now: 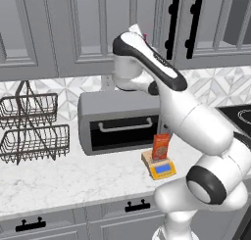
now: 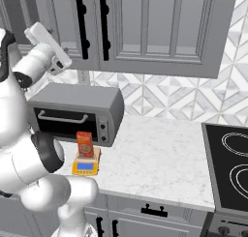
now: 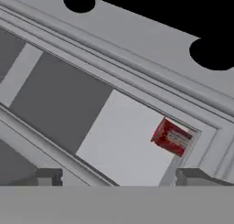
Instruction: Pick the boxed food and place it on the digital scale for weighing, and close the cabinet.
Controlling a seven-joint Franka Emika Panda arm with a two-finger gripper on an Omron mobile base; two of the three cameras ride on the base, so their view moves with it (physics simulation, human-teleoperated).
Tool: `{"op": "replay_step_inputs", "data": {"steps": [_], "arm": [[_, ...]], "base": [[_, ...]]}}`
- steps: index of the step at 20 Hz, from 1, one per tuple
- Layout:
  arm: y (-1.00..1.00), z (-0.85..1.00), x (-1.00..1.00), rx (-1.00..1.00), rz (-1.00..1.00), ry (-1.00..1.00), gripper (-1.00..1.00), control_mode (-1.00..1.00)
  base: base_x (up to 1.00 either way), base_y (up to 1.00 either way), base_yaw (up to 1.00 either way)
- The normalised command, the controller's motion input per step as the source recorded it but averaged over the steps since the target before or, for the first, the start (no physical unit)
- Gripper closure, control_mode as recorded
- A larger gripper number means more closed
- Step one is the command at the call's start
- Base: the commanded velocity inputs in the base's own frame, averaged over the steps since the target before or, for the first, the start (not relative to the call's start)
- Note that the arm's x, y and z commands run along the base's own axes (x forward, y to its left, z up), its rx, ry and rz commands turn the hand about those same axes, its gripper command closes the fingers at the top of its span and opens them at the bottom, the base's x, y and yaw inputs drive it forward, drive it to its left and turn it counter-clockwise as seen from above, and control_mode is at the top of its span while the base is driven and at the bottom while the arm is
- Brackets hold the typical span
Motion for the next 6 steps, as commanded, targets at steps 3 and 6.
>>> {"op": "replay_step_inputs", "data": {"steps": [3, 6], "arm": [[0.02, 0.00, 0.73, -0.18, -0.10, -0.83, -1.00, -1.00], [0.17, 0.00, 0.93, -0.08, -0.08, -0.59, -1.00, -1.00]], "base": [[0.00, 0.00, 0.00], [0.00, 0.00, 0.00]]}}
